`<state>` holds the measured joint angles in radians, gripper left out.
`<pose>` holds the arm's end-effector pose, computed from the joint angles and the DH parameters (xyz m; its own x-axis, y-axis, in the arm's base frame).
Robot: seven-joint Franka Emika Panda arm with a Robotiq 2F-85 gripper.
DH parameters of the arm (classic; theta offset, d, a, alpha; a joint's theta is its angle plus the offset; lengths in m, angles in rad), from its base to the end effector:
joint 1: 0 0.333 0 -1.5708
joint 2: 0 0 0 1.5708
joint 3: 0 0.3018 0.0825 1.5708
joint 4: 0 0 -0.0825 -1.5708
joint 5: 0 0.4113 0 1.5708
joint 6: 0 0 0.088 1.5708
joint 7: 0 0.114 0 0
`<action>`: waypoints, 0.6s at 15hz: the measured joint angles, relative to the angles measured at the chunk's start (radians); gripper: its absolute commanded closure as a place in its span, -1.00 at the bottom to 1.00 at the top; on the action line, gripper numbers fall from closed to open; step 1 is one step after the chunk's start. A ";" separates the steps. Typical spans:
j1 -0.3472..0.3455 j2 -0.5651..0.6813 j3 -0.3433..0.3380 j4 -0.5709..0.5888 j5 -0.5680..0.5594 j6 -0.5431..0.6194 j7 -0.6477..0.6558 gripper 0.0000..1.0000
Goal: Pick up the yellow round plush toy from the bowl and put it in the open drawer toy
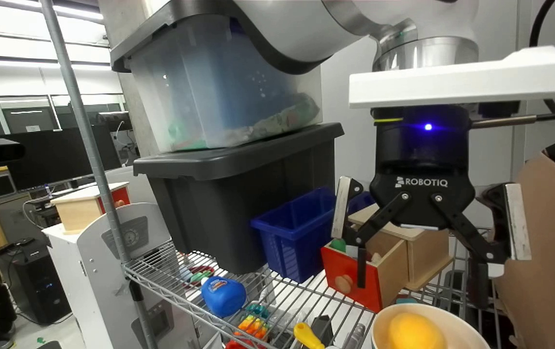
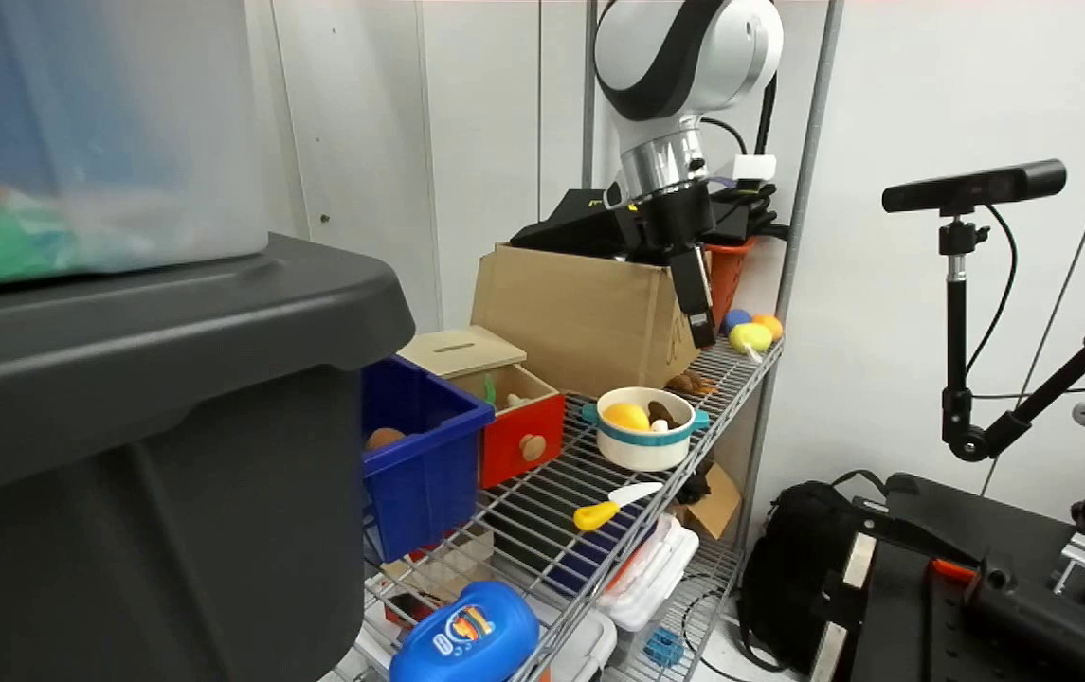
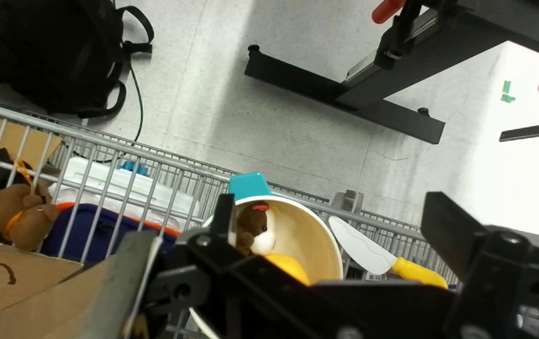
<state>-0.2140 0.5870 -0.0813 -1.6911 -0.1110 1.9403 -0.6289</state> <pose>0.6183 -0.1938 0.1992 0.8590 0.3782 -0.3452 0.3701 -0.9244 -0.0917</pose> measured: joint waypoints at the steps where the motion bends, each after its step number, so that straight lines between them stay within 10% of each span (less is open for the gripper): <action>1: 0.000 0.002 0.001 0.001 0.000 0.000 0.000 -1.00; 9: 0.004 0.008 0.006 0.007 -0.028 0.033 0.000 -1.00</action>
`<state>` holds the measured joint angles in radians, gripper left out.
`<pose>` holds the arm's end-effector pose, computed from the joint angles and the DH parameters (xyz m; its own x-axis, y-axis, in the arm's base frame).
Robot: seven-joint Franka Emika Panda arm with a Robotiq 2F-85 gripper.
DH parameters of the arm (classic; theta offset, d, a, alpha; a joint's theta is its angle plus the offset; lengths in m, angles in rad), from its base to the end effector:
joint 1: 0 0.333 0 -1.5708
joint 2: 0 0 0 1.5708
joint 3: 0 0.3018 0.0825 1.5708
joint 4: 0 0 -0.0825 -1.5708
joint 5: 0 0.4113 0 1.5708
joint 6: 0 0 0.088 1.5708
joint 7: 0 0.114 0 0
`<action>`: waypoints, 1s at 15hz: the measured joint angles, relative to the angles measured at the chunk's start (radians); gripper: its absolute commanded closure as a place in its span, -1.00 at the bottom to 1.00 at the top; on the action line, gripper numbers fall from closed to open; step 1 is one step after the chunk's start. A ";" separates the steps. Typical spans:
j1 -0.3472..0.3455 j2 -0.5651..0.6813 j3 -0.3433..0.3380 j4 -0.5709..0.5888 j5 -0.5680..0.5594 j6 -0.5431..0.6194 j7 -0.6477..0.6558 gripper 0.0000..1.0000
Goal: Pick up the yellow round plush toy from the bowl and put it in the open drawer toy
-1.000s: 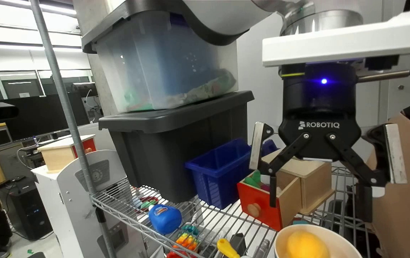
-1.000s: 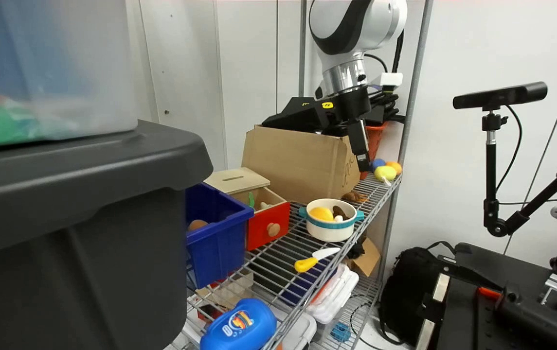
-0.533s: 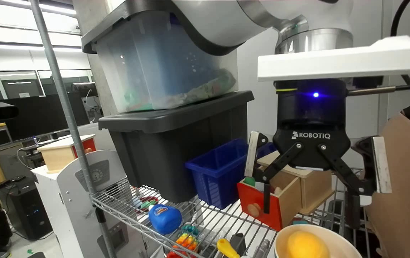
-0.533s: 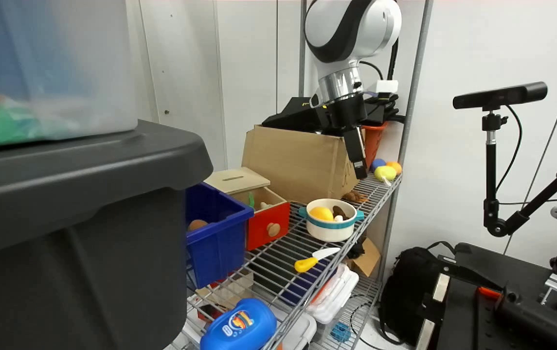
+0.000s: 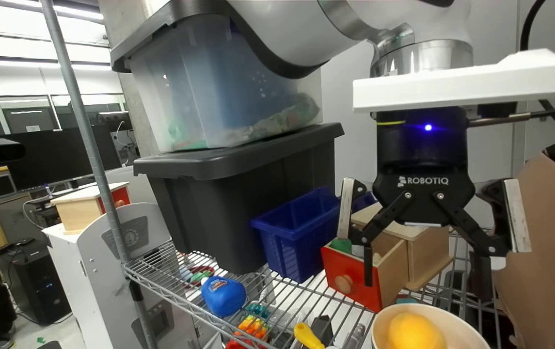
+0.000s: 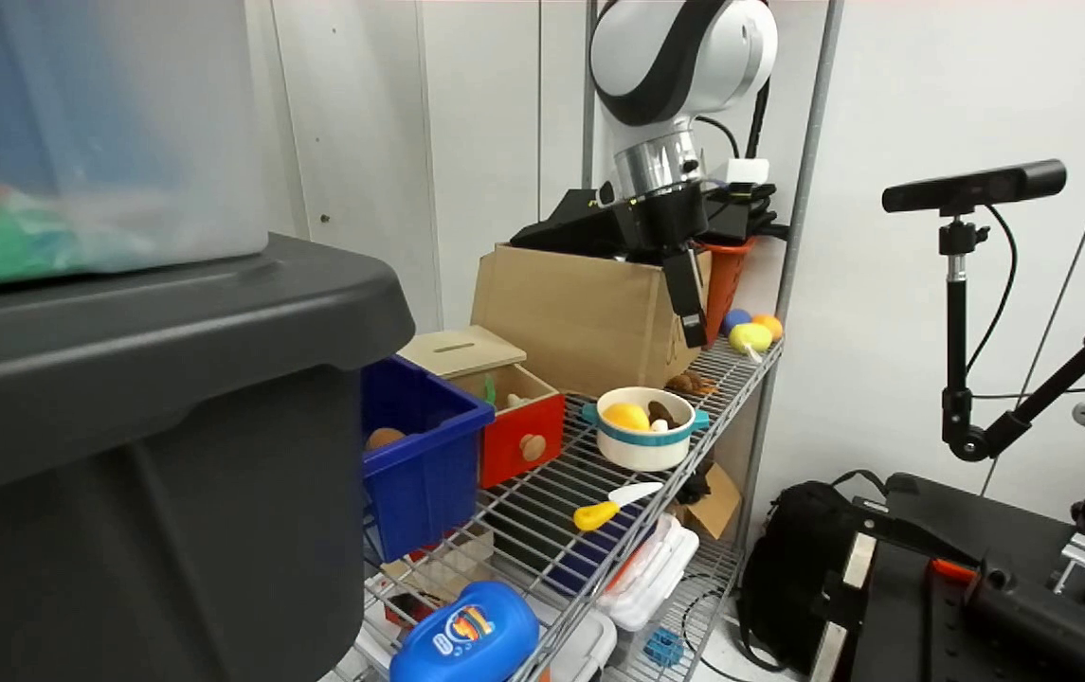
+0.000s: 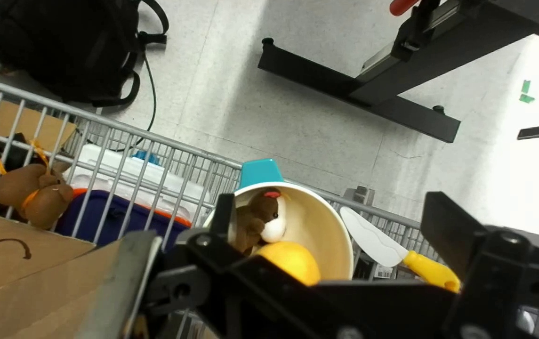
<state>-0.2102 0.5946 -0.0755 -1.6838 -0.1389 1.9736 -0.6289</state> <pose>0.6256 -0.1910 0.1989 0.8555 0.3972 -0.3321 0.4012 -0.9141 -0.0597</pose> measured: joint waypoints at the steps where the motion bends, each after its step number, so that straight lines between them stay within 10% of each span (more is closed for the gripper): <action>1: 0.002 0.000 0.001 0.000 -0.008 0.015 0.000 -1.00; 15: 0.006 -0.008 0.007 -0.001 -0.024 0.036 -0.001 -1.00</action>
